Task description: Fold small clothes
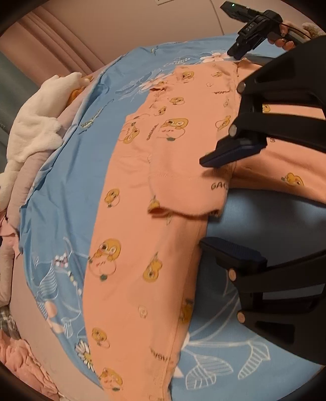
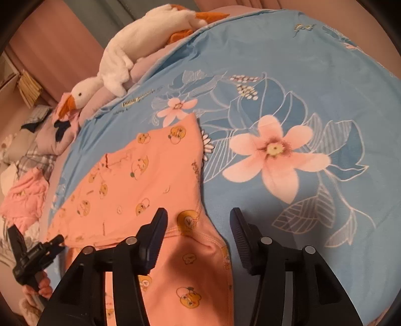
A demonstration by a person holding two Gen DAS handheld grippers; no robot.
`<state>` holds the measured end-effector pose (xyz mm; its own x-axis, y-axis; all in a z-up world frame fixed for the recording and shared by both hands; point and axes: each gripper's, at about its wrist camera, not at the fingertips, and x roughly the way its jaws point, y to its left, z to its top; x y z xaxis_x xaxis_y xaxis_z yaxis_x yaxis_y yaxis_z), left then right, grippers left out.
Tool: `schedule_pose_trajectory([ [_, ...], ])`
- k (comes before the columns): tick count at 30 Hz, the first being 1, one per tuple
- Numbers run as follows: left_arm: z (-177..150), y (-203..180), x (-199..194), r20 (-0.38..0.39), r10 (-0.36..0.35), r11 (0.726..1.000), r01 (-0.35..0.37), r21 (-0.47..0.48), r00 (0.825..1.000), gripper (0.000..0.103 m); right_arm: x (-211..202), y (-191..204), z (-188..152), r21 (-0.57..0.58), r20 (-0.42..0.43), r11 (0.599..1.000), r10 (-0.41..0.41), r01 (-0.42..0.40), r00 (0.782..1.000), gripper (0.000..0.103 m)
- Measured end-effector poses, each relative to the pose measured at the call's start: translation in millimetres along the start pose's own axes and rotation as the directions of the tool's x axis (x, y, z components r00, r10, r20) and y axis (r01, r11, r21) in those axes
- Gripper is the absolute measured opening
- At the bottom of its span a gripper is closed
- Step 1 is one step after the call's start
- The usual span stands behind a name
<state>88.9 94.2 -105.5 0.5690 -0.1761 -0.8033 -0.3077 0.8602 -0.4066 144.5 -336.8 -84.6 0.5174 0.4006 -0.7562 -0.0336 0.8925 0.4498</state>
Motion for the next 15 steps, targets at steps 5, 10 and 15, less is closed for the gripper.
schedule_pose_trajectory([
  [5, -0.1, -2.3, 5.7, 0.010, 0.021, 1.000, -0.021, 0.004, 1.000, 0.008, 17.5, 4.9, -4.3, -0.007, -0.043, 1.000, -0.001, 0.001, 0.999, 0.038],
  [10, -0.6, -3.3, -10.2, 0.044, 0.012, 1.000, -0.012, 0.000, 0.999, 0.006, 11.9, 10.3, -3.2, -0.063, -0.020, 0.996, -0.058, 0.057, 0.998, 0.007],
  [15, -2.7, -6.1, -10.7, 0.042, 0.029, 0.999, -0.030, 0.039, 0.999, 0.006, -2.7, 10.4, -1.7, -0.083, 0.020, 0.995, -0.061, 0.063, 0.998, 0.007],
])
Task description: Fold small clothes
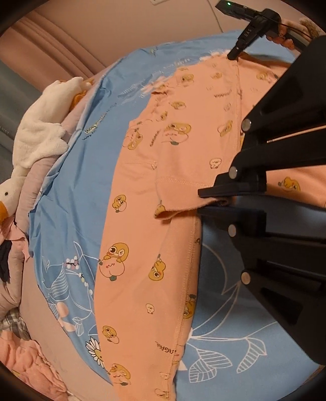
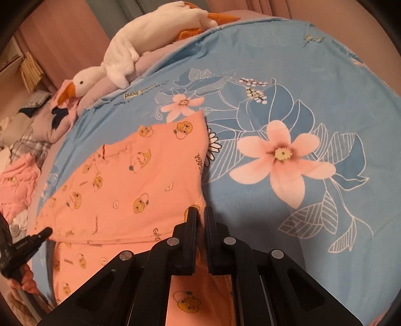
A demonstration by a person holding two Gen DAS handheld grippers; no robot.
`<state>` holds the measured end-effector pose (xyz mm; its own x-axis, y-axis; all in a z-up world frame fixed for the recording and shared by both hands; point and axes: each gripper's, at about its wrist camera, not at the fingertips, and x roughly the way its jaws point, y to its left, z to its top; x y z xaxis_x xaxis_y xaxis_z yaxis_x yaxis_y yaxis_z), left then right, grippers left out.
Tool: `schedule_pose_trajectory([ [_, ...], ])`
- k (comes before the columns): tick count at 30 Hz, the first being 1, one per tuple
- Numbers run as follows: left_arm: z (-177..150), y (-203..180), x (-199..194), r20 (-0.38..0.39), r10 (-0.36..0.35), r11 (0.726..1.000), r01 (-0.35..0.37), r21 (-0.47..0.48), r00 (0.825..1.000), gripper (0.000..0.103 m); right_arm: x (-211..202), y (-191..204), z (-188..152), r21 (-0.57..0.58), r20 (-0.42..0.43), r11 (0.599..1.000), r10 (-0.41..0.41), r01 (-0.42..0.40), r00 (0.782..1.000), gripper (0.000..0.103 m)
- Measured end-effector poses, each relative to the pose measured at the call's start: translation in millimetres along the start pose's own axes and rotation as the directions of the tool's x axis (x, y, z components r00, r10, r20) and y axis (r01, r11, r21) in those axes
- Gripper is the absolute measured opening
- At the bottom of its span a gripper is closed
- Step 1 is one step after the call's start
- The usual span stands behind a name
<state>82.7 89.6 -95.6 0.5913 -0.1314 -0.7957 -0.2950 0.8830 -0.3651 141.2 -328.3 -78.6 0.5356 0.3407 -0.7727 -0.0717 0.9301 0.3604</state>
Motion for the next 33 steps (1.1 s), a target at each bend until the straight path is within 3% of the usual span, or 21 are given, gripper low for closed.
schedule_pose_trajectory([
  [6, 0.7, 0.6, 10.7, -0.027, 0.039, 0.999, -0.038, 0.017, 0.999, 0.007, 19.7, 2.2, -6.2, -0.008, -0.046, 0.998, -0.059, 0.058, 0.997, 0.007],
  [12, -0.4, 3.7, 19.2, -0.054, 0.052, 0.999, -0.052, 0.003, 0.997, 0.010, 22.5, 2.4, -6.1, -0.013, -0.059, 0.998, -0.065, 0.065, 0.996, 0.007],
  [26, -1.2, 3.1, 11.2, -0.046, 0.050, 0.999, -0.051, -0.014, 0.998, 0.012, 18.3, 3.4, -5.0, -0.026, -0.041, 0.997, -0.076, 0.075, 0.996, 0.007],
  [28, -0.3, 2.0, 1.2, -0.029, 0.045, 0.999, -0.045, -0.018, 0.999, 0.018, 11.7, 5.0, -1.7, -0.040, -0.016, 0.996, -0.079, 0.078, 0.997, 0.008],
  [29, 0.6, 1.3, -4.5, -0.020, 0.040, 0.999, -0.041, -0.017, 0.999, 0.021, 6.9, 5.9, 0.8, -0.044, 0.004, 0.996, -0.080, 0.080, 0.997, 0.011],
  [30, 1.9, 0.3, -11.2, -0.009, 0.038, 0.999, -0.038, -0.018, 0.999, 0.029, 0.4, 6.6, 3.9, -0.049, 0.026, 0.995, -0.082, 0.083, 0.996, 0.024],
  [31, 3.0, -0.3, -17.7, 0.006, 0.036, 0.999, -0.036, -0.020, 0.999, 0.034, -5.2, 7.3, 7.3, -0.051, 0.044, 0.995, -0.085, 0.087, 0.995, 0.045],
  [33, 5.6, -1.8, -34.8, 0.052, 0.024, 0.999, -0.023, -0.023, 0.998, 0.042, -18.7, 8.6, 15.1, -0.049, 0.094, 0.994, -0.091, 0.096, 0.991, 0.062],
])
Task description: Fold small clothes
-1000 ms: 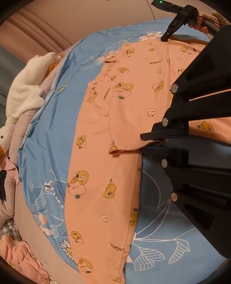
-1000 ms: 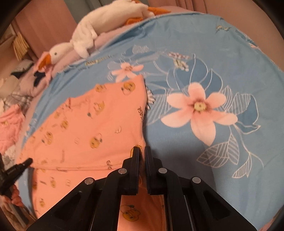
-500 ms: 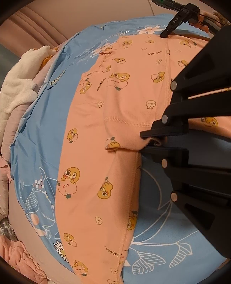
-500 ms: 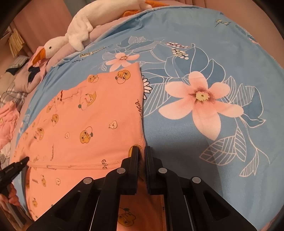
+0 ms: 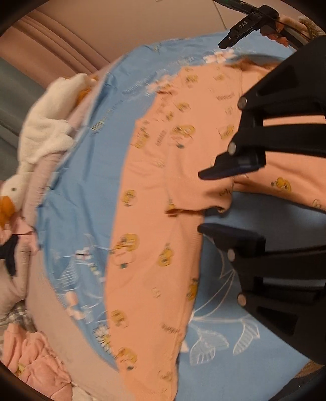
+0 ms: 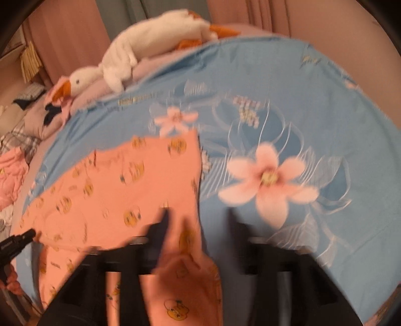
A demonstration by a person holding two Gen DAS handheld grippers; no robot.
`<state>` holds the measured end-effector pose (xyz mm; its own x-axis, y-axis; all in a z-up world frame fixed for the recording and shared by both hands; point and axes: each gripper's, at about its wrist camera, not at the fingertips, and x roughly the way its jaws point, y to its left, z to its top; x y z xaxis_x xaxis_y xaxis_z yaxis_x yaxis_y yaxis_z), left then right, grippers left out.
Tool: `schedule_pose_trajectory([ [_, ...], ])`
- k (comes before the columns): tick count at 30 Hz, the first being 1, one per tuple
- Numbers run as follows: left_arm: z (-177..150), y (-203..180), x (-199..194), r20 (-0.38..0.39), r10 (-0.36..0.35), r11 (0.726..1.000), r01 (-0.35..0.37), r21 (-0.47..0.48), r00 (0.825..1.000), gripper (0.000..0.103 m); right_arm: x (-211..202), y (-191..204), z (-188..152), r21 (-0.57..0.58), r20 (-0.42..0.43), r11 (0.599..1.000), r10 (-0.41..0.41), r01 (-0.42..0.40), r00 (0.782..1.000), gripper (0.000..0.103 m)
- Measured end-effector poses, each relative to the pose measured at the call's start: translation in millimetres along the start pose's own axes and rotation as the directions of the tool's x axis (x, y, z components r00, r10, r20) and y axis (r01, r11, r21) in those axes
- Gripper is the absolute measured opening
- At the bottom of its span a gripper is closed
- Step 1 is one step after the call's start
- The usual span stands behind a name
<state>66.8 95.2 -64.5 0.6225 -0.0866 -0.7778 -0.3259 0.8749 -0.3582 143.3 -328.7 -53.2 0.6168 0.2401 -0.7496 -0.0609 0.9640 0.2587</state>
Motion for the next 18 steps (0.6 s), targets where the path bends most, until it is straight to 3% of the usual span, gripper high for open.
schedule_pose_trajectory([
  [4, 8.2, -5.3, -27.6, 0.074, -0.006, 1.000, 0.006, 0.003, 0.997, 0.071, -24.9, 2.7, 19.8, 0.016, 0.077, 1.000, -0.006, 0.005, 0.997, 0.073],
  [7, 13.1, -9.0, -46.0, 0.125, -0.018, 1.000, 0.018, 0.002, 0.992, 0.081, -43.0, 10.6, 29.8, 0.012, 0.131, 1.000, 0.018, -0.020, 0.991, 0.077],
  [9, 15.8, -6.3, -55.3, 0.153, -0.029, 0.999, 0.033, -0.022, 0.988, 0.086, -54.9, 21.1, 33.0, -0.014, 0.173, 1.000, 0.019, -0.017, 0.985, 0.085],
  [12, 18.8, 3.9, -61.8, 0.172, -0.031, 0.997, 0.042, -0.059, 0.985, 0.087, -67.3, 39.3, 33.0, -0.066, 0.221, 0.998, 0.015, -0.001, 0.975, 0.087],
  [18, 20.3, 44.3, -63.9, 0.190, 0.084, 0.985, -0.053, -0.162, 0.978, 0.087, -71.7, 73.4, 23.1, -0.175, 0.223, 0.984, 0.072, -0.032, 0.972, 0.087],
])
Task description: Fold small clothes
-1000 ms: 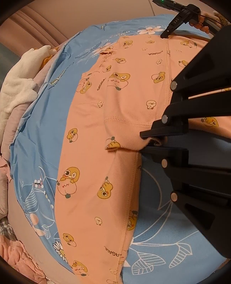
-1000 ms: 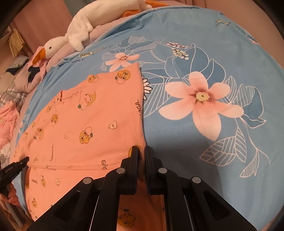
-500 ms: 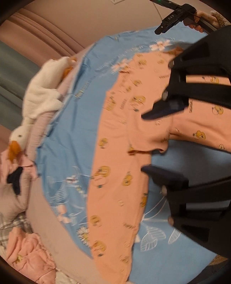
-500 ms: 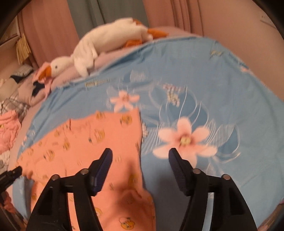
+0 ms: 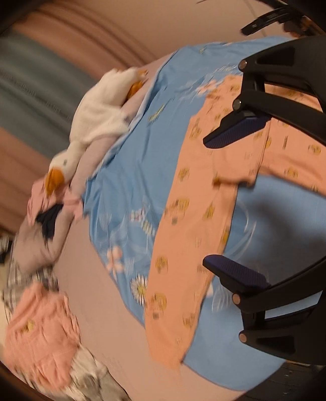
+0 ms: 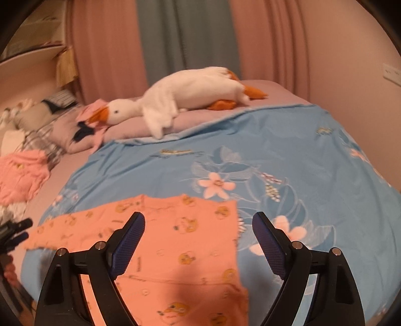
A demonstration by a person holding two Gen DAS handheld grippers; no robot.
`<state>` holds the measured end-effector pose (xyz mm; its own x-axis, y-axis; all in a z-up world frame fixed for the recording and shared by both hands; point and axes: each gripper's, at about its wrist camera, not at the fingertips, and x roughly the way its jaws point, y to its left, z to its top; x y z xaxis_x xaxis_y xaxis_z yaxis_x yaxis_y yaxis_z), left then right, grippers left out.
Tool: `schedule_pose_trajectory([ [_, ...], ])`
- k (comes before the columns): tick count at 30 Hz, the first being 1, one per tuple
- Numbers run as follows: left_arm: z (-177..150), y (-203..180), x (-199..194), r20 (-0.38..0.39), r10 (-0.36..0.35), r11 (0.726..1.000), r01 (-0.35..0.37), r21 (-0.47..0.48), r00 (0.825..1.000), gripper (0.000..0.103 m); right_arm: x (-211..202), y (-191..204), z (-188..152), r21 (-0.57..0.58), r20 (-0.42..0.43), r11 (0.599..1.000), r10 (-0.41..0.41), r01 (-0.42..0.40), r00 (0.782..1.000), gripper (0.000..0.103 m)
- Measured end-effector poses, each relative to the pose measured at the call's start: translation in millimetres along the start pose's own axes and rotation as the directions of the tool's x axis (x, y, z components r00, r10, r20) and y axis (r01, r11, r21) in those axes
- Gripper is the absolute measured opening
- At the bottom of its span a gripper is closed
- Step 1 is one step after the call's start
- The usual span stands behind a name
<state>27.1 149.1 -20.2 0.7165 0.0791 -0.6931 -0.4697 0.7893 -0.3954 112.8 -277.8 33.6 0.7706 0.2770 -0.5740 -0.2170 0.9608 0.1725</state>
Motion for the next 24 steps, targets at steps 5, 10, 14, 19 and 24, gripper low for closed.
schedule_pose_trajectory([
  [5, 7.4, 47.8, -2.8, 0.015, 0.073, 0.991, -0.071, -0.117, 0.997, 0.087, 3.0, 24.5, 0.0, -0.039, -0.013, 0.998, 0.056, -0.056, 0.998, 0.087],
  [10, 13.1, 82.1, -5.7, 0.023, 0.127, 0.971, -0.119, -0.208, 0.992, 0.086, 2.3, 46.1, 8.8, -0.070, -0.007, 0.993, 0.094, -0.094, 0.996, 0.087],
  [14, 13.4, 106.1, 6.8, -0.009, 0.175, 0.947, -0.171, -0.271, 0.984, 0.084, 2.9, 56.5, 14.5, -0.070, -0.005, 0.990, 0.122, -0.122, 0.993, 0.087],
  [19, 11.6, 131.7, 22.2, -0.044, 0.201, 0.916, -0.204, -0.345, 0.979, 0.078, 9.0, 64.4, 13.6, -0.054, -0.027, 0.989, 0.135, -0.136, 0.990, 0.087],
  [24, 12.4, 157.5, 24.6, -0.054, 0.207, 0.875, -0.209, -0.437, 0.977, 0.077, 13.0, 70.7, 18.2, -0.044, -0.041, 0.989, 0.138, -0.140, 0.990, 0.087],
])
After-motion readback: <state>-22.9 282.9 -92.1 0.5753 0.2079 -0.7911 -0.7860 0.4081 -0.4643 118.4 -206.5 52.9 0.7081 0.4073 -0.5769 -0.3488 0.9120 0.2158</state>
